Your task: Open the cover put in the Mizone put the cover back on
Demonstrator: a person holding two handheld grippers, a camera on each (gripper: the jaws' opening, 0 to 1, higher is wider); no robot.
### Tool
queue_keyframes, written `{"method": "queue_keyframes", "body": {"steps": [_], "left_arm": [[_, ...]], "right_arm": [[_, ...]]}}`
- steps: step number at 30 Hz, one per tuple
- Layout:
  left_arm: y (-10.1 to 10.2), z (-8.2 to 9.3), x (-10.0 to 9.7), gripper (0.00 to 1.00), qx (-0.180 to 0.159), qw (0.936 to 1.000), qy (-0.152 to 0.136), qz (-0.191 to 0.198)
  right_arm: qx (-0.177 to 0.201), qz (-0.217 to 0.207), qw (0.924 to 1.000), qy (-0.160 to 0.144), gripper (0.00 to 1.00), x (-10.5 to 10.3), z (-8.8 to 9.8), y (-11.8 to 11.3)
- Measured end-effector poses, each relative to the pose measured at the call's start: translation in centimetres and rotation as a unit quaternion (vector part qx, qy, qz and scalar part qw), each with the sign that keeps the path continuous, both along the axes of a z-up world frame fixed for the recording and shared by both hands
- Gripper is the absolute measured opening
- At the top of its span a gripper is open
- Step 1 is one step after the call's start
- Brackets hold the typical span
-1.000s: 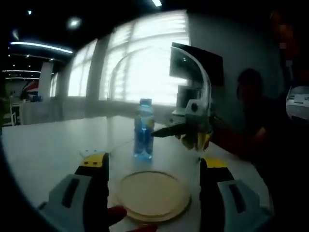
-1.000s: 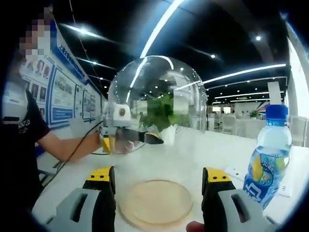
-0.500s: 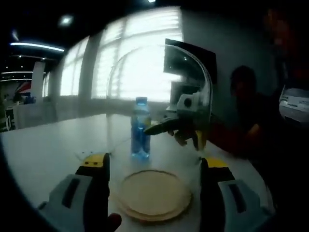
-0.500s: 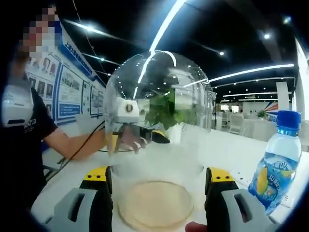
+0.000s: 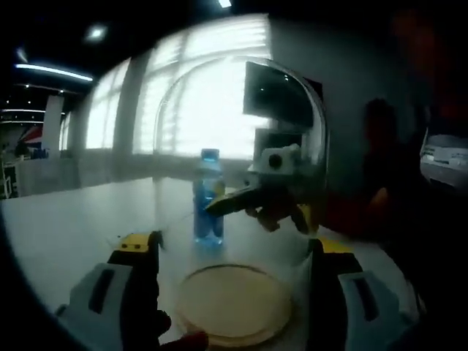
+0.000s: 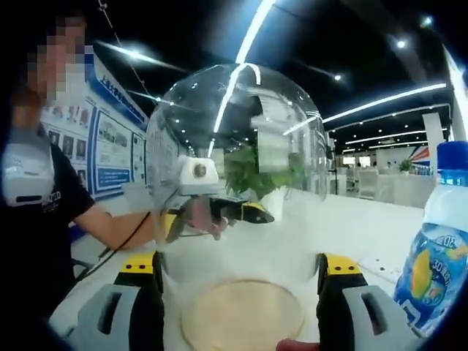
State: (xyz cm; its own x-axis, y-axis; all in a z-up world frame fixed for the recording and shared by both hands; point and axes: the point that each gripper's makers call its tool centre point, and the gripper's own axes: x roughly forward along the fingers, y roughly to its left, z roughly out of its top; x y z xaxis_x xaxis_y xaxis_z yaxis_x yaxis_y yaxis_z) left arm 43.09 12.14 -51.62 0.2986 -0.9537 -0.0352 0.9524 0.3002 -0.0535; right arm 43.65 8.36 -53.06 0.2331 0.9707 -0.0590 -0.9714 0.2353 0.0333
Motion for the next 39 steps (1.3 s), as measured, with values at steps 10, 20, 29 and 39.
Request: {"method": "queue_keyframes", "body": {"steps": [10, 20, 29, 39], "left_arm": [[-0.5, 0.0, 0.2, 0.79, -0.028, 0.9995, 0.009, -0.013], [-0.4, -0.3, 0.3, 0.78, -0.034, 0.9988, 0.002, -0.035], [-0.4, -0.5, 0.2, 0.78, -0.031, 0.9983, 0.0, -0.05], [-1.1, -0.6, 0.2, 0.79, -0.012, 0.9992, -0.003, -0.037]], "right_arm": [[-0.003, 0.011, 0.9999, -0.007, 0.89, 0.2, -0.7, 1.2], [0.02, 0.025, 0.9995, -0.007, 0.89, 0.3, -0.6, 1.1], [0.019, 0.04, 0.999, -0.004, 0.89, 0.4, -0.6, 1.2], [0.013, 0.06, 0.9981, 0.0, 0.9, 0.4, -0.8, 1.3]]}}
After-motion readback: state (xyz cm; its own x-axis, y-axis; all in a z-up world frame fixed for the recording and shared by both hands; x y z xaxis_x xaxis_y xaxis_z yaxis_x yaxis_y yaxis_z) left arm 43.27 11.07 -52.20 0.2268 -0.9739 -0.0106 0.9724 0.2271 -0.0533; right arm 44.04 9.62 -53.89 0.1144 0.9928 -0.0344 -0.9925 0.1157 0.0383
